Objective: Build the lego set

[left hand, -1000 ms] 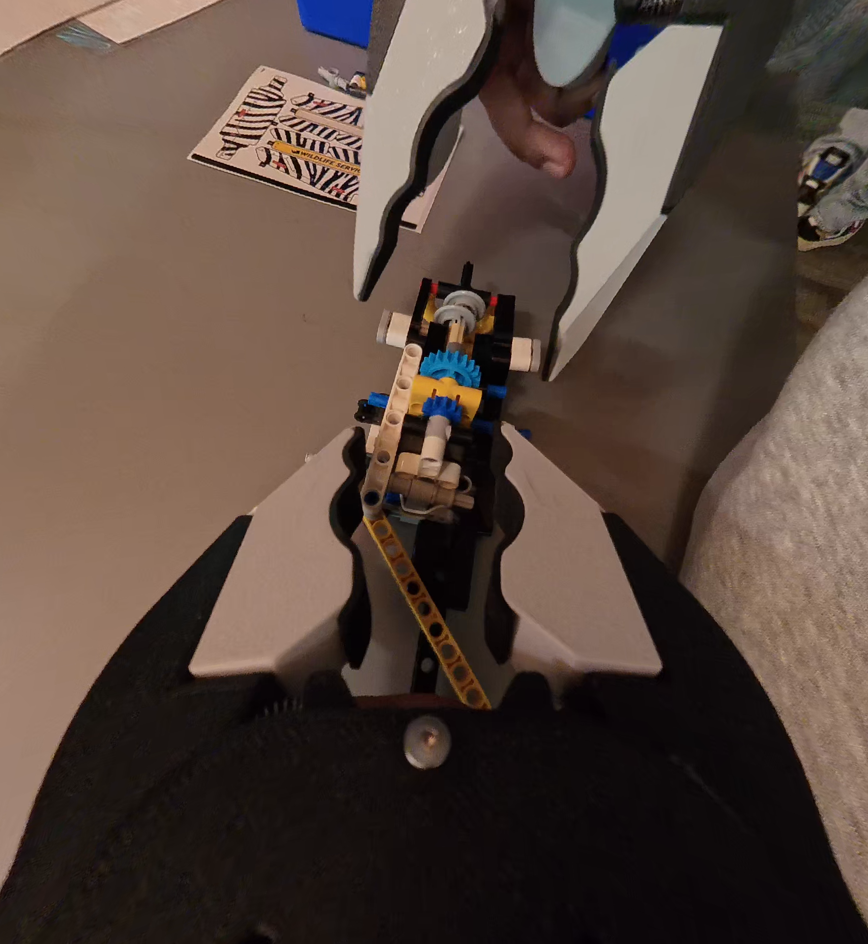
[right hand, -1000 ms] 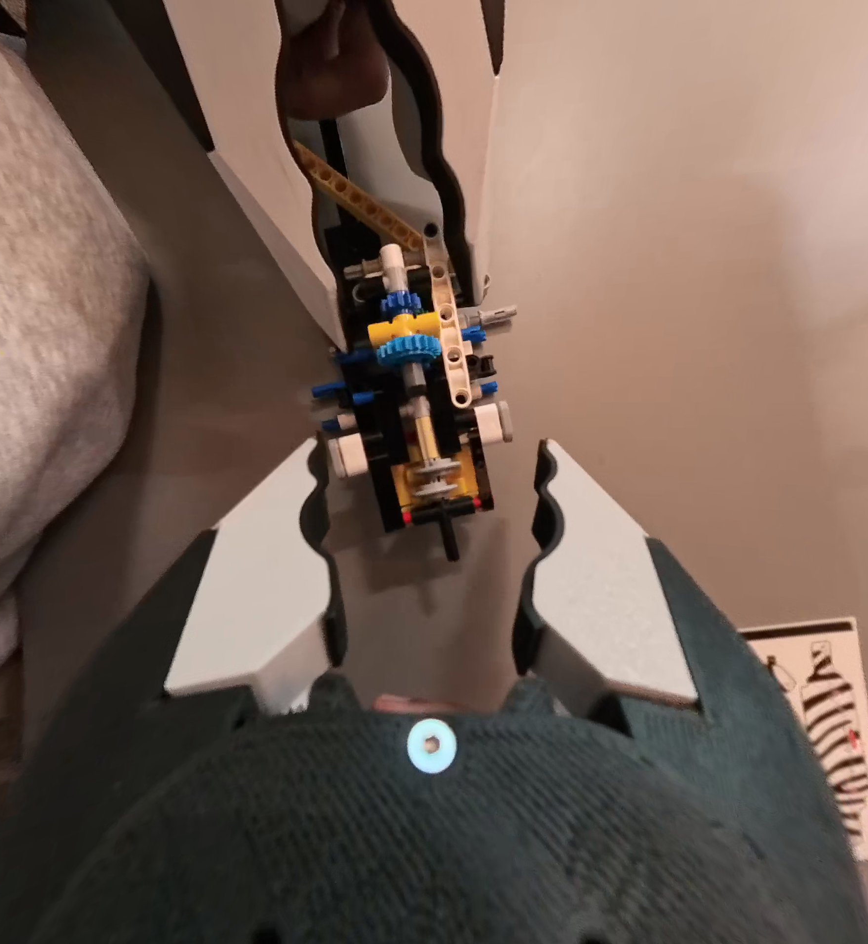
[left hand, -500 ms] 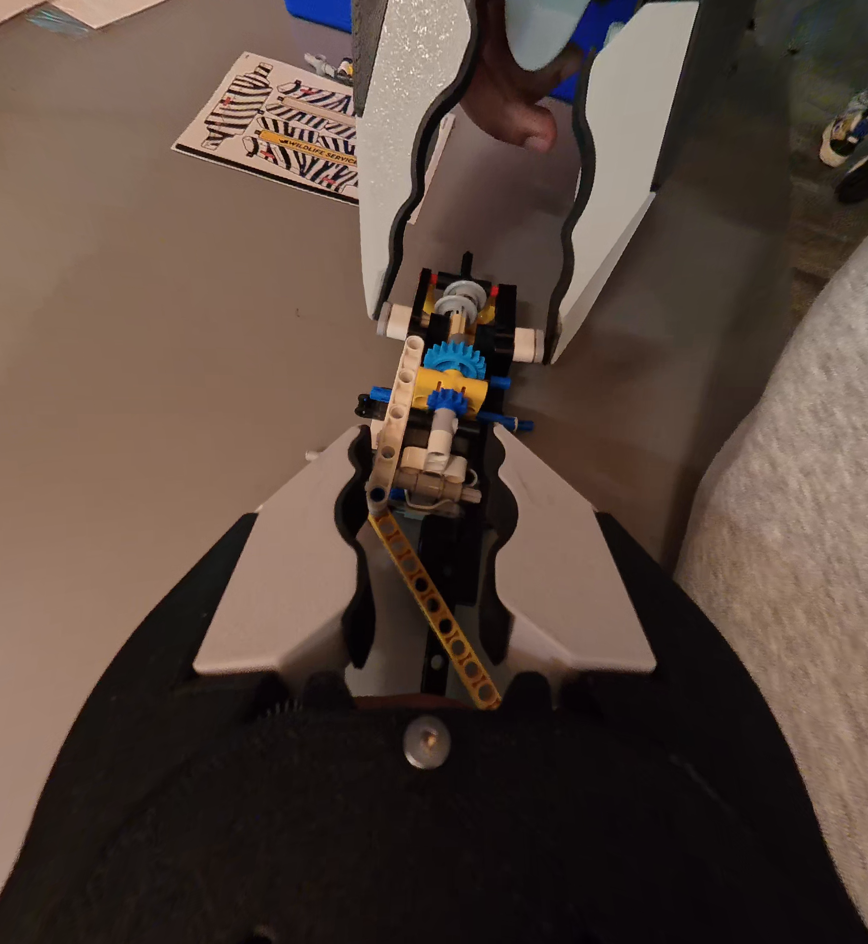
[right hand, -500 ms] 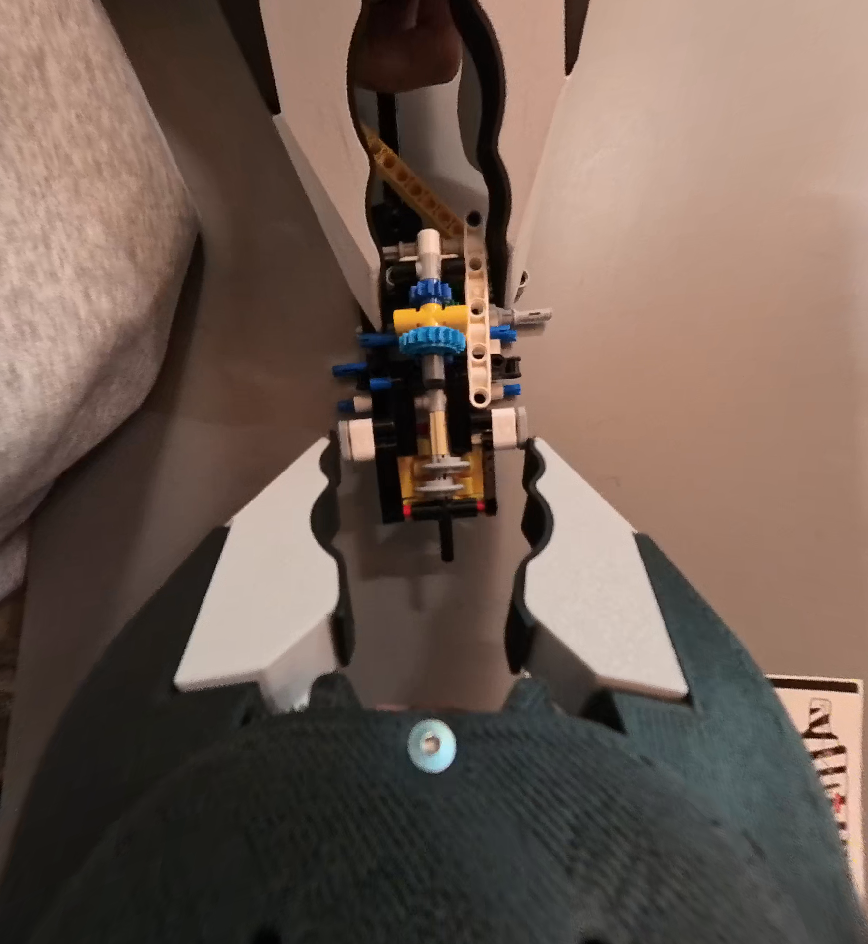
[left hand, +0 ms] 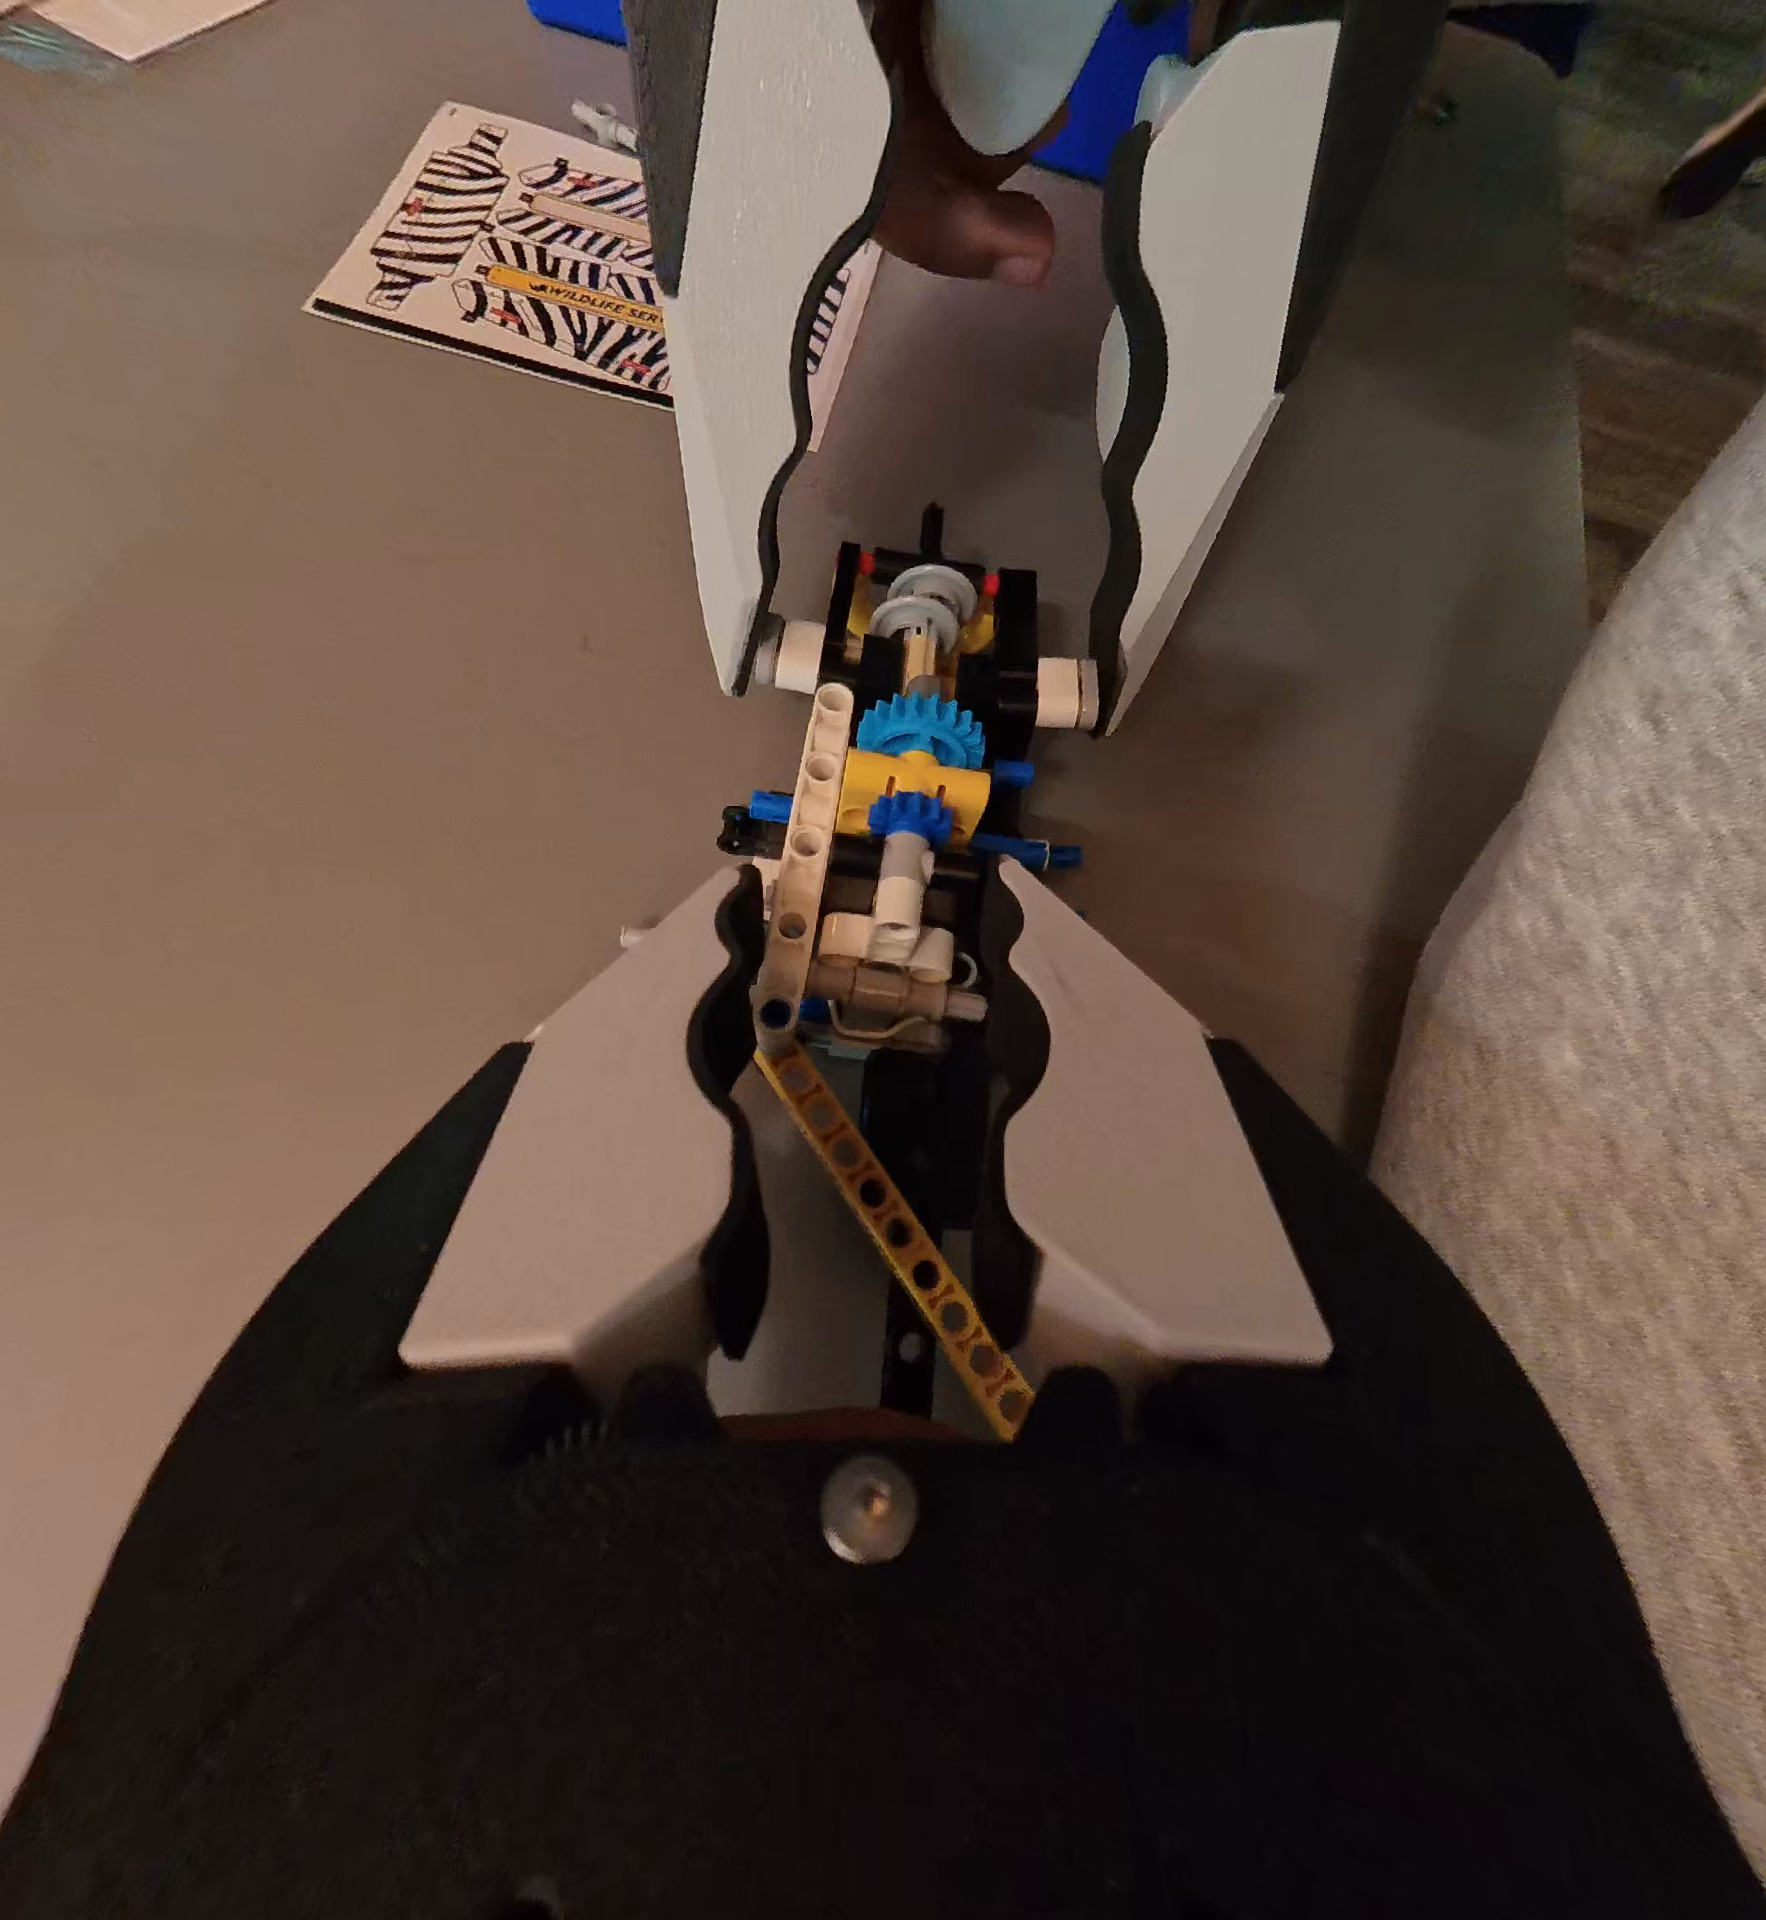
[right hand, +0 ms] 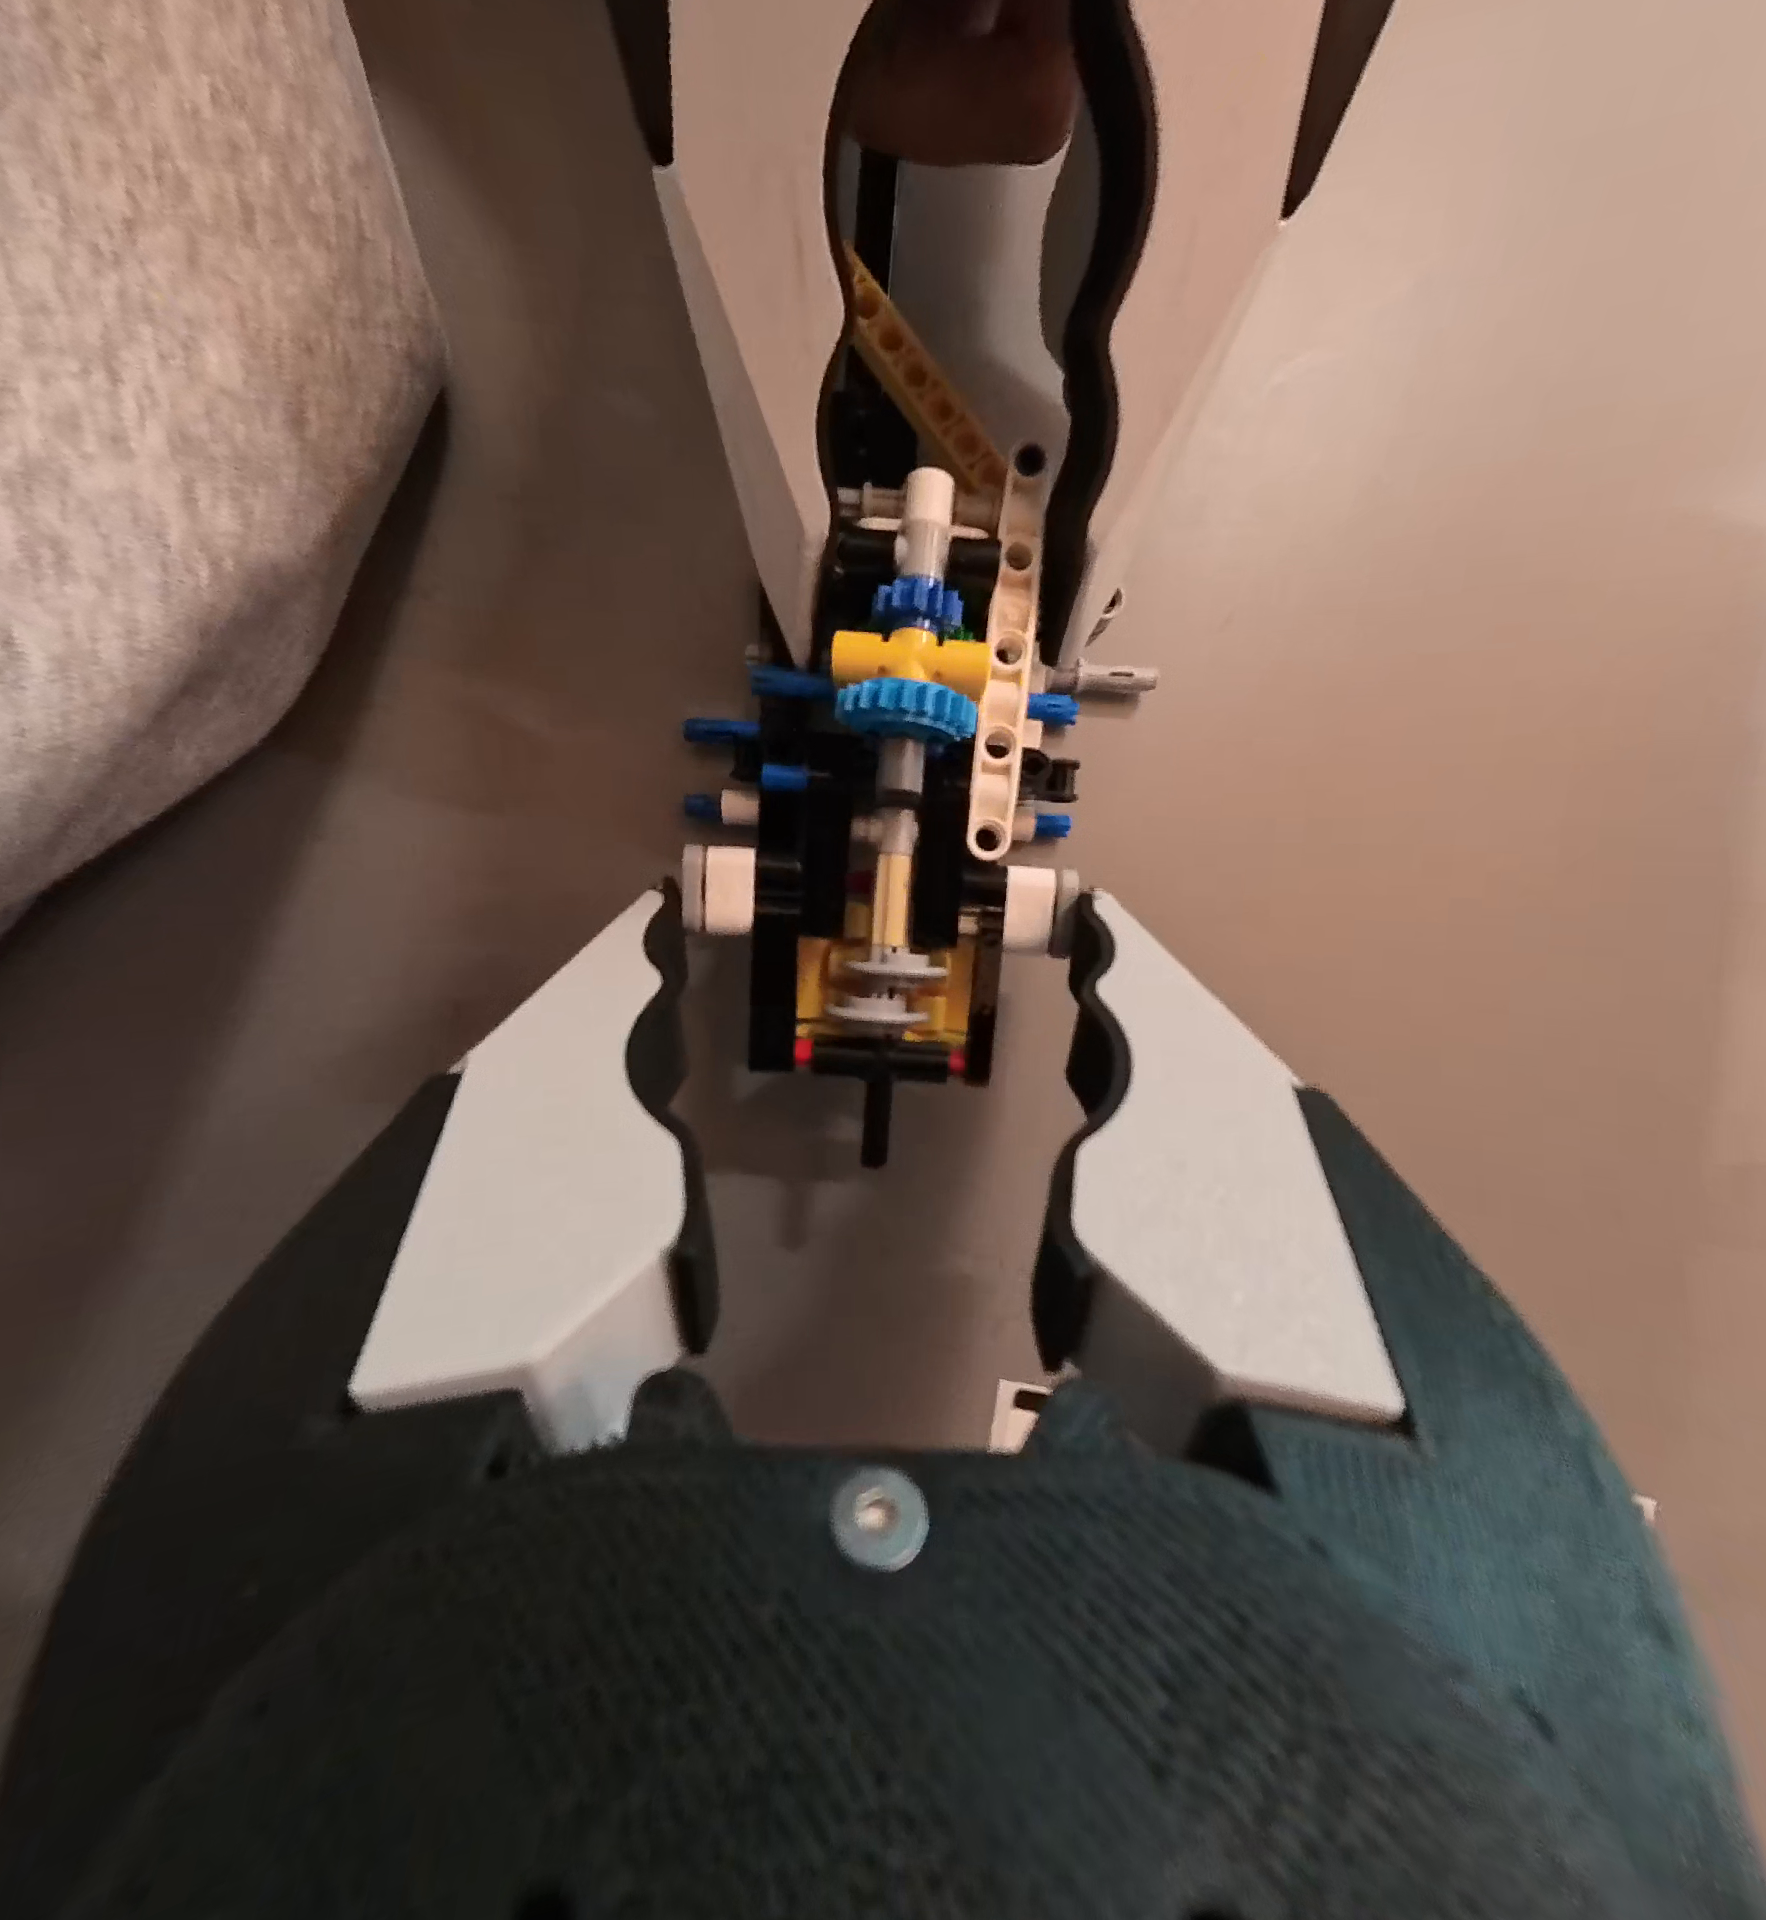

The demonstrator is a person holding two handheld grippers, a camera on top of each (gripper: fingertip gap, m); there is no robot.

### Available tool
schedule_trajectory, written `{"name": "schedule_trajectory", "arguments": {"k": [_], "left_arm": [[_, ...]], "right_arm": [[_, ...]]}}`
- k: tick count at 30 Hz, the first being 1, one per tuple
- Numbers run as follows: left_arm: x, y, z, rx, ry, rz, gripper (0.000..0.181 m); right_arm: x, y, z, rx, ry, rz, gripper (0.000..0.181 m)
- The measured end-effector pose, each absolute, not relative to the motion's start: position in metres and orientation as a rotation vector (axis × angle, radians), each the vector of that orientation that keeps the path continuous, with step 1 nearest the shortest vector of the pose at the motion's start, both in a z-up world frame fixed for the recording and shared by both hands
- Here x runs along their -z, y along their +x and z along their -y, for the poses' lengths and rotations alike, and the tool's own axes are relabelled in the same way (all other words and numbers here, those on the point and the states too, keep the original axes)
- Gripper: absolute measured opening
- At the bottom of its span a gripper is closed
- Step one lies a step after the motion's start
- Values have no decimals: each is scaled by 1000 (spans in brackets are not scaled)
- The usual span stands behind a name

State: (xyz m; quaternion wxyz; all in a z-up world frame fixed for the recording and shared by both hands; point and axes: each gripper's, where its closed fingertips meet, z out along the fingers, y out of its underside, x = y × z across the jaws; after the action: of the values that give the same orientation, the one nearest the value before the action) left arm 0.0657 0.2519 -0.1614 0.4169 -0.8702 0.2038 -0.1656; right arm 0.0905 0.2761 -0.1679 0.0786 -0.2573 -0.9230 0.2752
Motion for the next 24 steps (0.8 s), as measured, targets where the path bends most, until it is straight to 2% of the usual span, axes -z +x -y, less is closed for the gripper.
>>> {"name": "schedule_trajectory", "arguments": {"k": [24], "left_arm": [[162,64,-253,374,-2198,-517,41]], "right_arm": [[165,87,-274,-901,-948,2698,73]]}}
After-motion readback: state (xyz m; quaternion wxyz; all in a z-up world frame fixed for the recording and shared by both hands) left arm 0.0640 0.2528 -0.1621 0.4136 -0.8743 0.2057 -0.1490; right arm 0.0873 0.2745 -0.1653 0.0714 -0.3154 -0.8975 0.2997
